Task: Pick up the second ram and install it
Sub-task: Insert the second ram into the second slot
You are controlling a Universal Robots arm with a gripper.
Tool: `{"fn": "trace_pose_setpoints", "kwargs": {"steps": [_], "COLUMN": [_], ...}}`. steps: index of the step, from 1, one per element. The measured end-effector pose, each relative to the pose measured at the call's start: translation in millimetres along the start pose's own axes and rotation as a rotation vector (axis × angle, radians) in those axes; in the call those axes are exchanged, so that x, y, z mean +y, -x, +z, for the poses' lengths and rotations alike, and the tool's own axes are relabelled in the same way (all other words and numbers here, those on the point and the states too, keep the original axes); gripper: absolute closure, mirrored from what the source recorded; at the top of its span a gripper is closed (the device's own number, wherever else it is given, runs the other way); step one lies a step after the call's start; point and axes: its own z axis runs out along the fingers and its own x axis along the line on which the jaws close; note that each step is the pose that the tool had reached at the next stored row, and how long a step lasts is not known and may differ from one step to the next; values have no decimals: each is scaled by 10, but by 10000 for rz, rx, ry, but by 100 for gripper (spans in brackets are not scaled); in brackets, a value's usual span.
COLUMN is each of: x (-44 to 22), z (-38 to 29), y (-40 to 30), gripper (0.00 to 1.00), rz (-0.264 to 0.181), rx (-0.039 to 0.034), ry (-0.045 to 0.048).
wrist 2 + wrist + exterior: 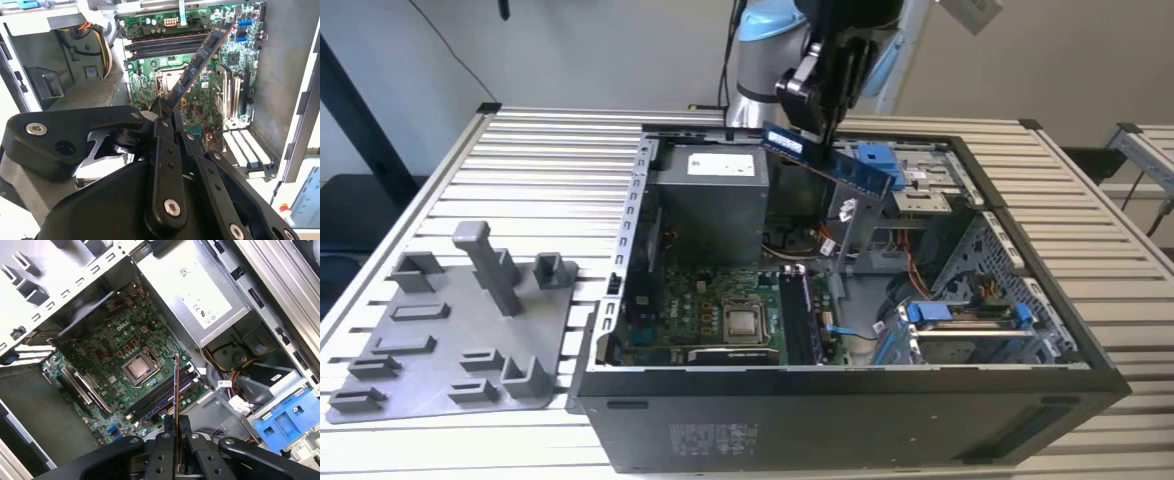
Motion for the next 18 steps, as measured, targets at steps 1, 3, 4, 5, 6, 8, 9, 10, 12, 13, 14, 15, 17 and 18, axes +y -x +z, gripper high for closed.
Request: {"fn": "trace_pose_setpoints", "kwargs": {"steps": [1, 3, 4, 5, 6, 8, 9, 10, 12, 13, 14, 15, 17, 18], "x": [0, 0, 0, 0, 0, 0, 0, 0, 0, 0, 0, 0, 0, 0], "z": [1, 2, 3, 4, 4, 5, 5, 7, 8, 9, 10, 11, 13, 14], "y": [0, 0, 0, 0, 0, 0, 0, 0, 0, 0, 0, 0, 0, 0], "gripper": [86, 86, 86, 86, 86, 86, 86, 86, 86, 86, 86, 86, 86, 86], "rz": [114, 330, 436, 537, 637, 835, 942, 1040, 1237, 1340, 1445, 1555, 1853, 1983], "rx": [6, 19, 26, 33, 40, 55, 62, 67, 79, 84, 89, 94, 104, 108], "ry": [-4, -14, -18, -24, -29, -39, -44, -49, -57, -60, -63, -66, -73, -73]}}
